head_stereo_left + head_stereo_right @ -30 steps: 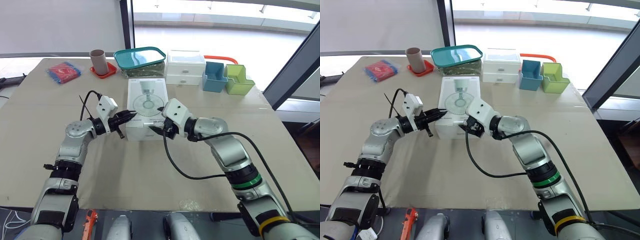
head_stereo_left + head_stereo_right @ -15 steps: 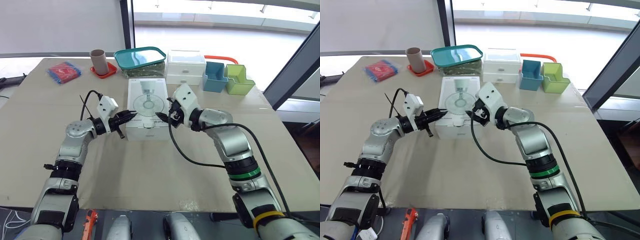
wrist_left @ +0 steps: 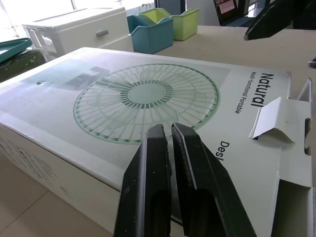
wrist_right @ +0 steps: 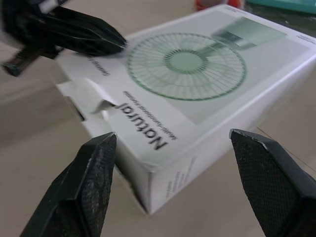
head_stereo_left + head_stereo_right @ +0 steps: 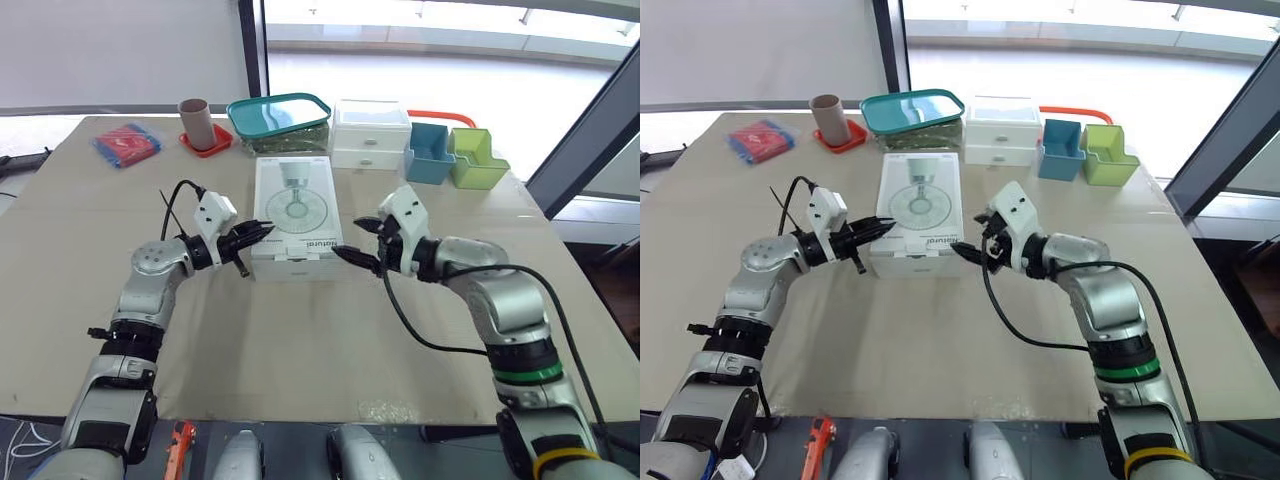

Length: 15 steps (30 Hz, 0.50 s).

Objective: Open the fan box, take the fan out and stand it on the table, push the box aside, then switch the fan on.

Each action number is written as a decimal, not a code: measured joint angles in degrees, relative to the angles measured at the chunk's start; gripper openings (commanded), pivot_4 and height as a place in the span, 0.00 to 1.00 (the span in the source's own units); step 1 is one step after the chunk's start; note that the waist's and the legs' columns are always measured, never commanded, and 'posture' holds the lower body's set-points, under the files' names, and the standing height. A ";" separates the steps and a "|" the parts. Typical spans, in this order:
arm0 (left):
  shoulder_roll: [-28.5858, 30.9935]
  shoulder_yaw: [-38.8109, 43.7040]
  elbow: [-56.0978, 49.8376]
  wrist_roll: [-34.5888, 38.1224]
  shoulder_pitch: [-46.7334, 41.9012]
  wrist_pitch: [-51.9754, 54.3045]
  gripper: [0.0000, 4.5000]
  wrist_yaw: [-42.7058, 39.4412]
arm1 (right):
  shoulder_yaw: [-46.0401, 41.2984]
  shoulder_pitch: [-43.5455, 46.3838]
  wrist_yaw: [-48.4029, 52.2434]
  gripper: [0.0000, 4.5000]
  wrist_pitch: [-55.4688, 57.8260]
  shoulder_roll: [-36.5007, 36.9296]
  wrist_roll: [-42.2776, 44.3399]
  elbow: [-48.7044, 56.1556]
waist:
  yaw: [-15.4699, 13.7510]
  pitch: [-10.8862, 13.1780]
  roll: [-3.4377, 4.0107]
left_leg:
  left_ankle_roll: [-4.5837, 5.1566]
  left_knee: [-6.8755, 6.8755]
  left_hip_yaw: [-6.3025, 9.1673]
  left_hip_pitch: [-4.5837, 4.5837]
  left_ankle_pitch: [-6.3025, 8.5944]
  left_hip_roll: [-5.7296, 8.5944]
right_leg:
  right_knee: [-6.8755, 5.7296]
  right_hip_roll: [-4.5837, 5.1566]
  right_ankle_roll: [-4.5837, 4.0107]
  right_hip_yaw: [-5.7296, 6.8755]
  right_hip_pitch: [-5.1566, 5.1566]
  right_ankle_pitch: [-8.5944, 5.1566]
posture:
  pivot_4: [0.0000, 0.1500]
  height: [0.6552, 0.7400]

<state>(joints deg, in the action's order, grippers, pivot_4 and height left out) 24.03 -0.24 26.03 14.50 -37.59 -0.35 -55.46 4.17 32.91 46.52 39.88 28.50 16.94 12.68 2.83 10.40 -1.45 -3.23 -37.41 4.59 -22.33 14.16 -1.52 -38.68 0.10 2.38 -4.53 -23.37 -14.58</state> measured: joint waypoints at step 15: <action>-0.09 -0.01 0.59 -0.44 -0.19 -1.17 0.07 -0.12 | 4.15 -3.78 0.68 0.83 -1.23 2.15 0.21 1.50 | -0.07 0.00 -0.01 | -0.01 -0.01 -0.01 0.00 -0.01 0.01 | 0.01 0.00 0.04 -0.02 0.03 -0.02 | 1.00 1.00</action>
<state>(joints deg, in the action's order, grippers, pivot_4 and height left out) 23.94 -0.25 26.62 14.06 -37.78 -1.53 -55.59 8.32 29.13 47.19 38.64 30.66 17.16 14.17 2.77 10.40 -1.46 -3.24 -37.42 4.58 -22.33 14.15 -1.51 -38.67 0.10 2.42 -4.56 -23.34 -14.60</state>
